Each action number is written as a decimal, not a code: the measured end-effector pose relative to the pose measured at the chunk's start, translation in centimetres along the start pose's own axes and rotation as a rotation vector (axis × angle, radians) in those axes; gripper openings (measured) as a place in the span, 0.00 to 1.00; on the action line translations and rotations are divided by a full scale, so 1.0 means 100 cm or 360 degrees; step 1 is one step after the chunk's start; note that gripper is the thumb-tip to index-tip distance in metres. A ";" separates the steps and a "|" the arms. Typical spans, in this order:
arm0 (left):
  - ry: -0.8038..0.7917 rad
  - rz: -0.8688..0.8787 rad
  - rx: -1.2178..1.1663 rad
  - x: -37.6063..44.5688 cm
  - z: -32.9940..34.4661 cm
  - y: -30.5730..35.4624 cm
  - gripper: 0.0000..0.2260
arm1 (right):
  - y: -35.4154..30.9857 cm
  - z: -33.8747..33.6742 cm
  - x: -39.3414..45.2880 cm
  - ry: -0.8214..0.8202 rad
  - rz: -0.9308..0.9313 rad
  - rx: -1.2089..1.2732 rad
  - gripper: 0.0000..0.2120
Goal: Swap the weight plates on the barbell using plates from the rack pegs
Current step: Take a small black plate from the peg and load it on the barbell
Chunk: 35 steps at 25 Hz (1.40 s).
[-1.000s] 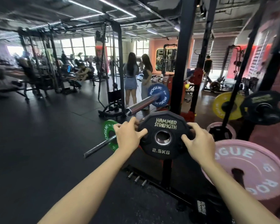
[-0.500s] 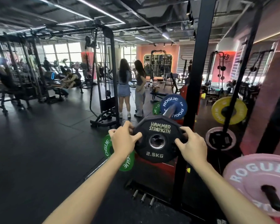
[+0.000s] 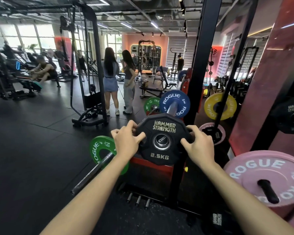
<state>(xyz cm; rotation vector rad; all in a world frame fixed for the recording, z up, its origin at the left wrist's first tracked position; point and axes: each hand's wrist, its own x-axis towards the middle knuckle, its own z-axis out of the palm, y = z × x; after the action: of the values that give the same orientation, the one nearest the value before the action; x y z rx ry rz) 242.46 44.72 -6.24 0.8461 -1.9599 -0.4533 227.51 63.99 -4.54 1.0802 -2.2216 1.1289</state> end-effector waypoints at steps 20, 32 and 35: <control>-0.0064 -0.0078 -0.0081 0.011 0.022 -0.003 0.07 | 0.005 0.017 -0.004 0.0115 -0.0009 -0.0286 0.18; -0.0178 0.0014 -0.0099 0.002 0.016 -0.007 0.17 | -0.003 0.008 -0.004 -0.0003 0.0025 -0.0346 0.27; -0.0136 0.0099 -0.0010 0.003 0.015 -0.011 0.26 | -0.001 0.008 -0.005 -0.0013 0.0043 -0.0444 0.34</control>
<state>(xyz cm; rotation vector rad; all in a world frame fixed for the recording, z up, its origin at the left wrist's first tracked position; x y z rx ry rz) 241.50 43.72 -7.45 0.7709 -2.0564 -0.4656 227.90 63.49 -5.31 0.9412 -2.3207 0.7945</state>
